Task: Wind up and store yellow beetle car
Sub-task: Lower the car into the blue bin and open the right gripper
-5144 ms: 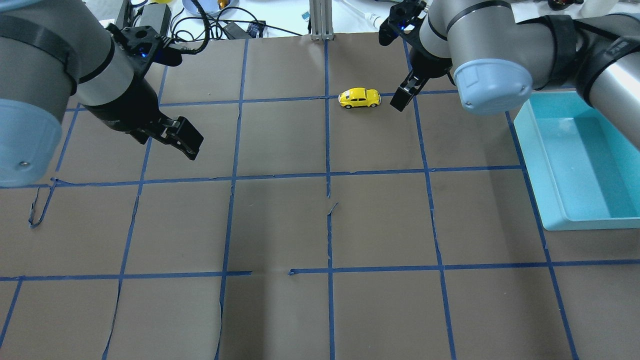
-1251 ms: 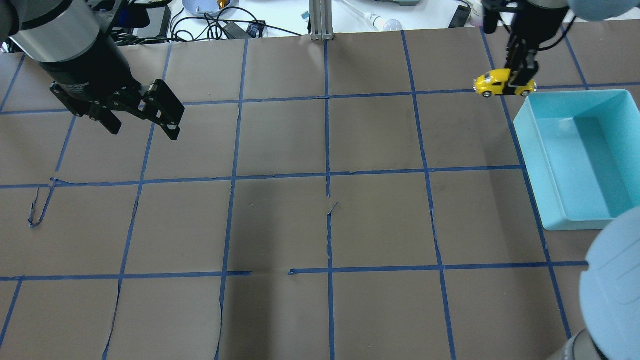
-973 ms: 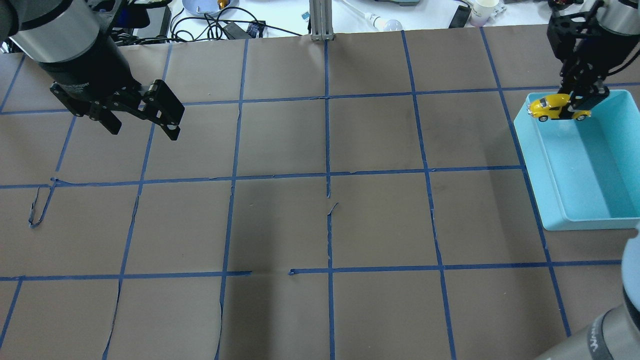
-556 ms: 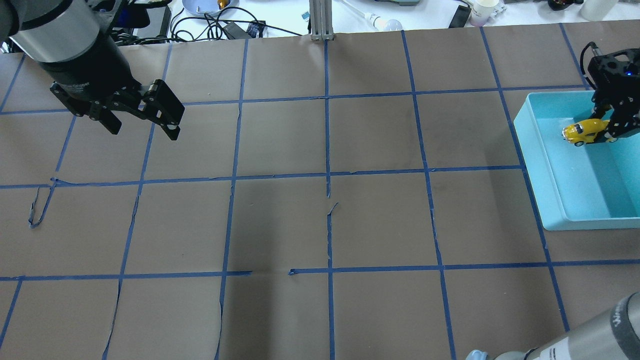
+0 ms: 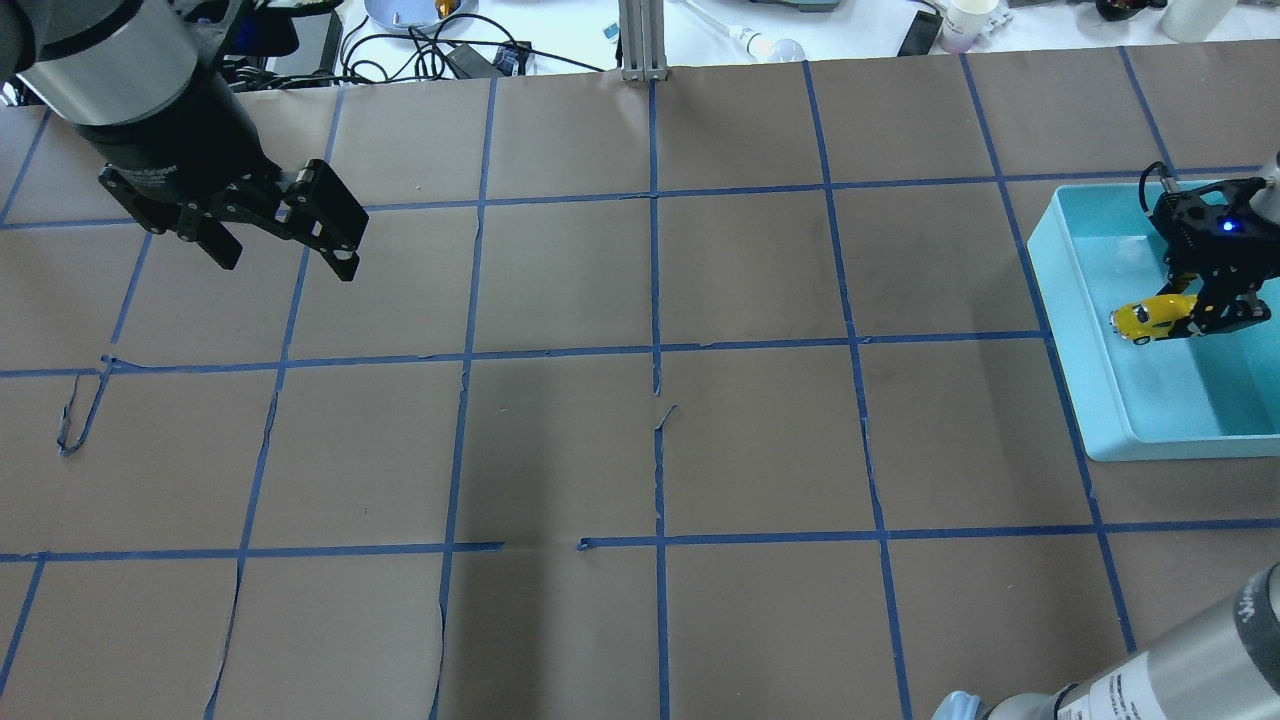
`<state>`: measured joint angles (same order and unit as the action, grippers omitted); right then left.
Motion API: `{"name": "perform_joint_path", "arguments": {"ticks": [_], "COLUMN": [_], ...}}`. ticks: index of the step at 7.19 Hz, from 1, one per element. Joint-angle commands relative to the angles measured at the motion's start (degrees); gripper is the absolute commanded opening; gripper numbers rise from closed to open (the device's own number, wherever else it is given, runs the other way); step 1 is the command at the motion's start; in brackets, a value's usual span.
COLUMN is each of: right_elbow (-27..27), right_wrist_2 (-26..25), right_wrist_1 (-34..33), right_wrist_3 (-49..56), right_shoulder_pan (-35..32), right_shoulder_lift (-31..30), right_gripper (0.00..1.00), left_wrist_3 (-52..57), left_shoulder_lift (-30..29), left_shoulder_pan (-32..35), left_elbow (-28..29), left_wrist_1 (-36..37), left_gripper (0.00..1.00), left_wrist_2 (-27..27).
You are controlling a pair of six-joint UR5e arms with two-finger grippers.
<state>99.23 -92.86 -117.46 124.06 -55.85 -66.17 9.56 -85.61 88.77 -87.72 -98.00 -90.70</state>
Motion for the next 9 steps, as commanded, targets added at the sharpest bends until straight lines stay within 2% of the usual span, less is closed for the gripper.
{"name": "perform_joint_path", "arguments": {"ticks": [1,2,4,6,7,8,9], "right_elbow": [0.3,0.1,-0.4,-0.8,-0.9,-1.1,-2.5], "right_wrist_2": [0.1,0.2,0.4,0.1,0.6,0.0,-1.2], "right_wrist_1": [-1.7,-1.7,-1.5,-0.6,2.7,7.2,11.7], "right_wrist_3": [-0.1,-0.2,-0.4,-4.7,-11.9,-21.2,-31.4], "right_shoulder_pan": [0.0,0.0,-0.4,-0.6,-1.1,-2.8,-4.5], "right_shoulder_lift": [1.7,1.5,1.1,-4.1,-8.9,-12.5,-15.1], "right_gripper": [0.49,0.92,1.00,0.99,0.92,0.99,1.00], "left_wrist_3": [0.0,0.0,-0.1,0.0,0.0,0.0,0.0], "left_shoulder_lift": [0.0,0.0,0.0,0.0,0.0,0.0,0.0], "left_shoulder_pan": [0.0,0.0,0.0,0.0,0.0,0.0,0.0], "left_elbow": [0.0,0.0,0.0,0.0,0.0,0.0,0.0], "left_wrist_1": [0.0,0.0,0.0,0.0,0.0,0.0,0.0], "left_gripper": [1.00,1.00,1.00,1.00,1.00,1.00,1.00], "left_wrist_2": [0.0,0.0,0.0,0.0,0.0,0.0,0.0]}}
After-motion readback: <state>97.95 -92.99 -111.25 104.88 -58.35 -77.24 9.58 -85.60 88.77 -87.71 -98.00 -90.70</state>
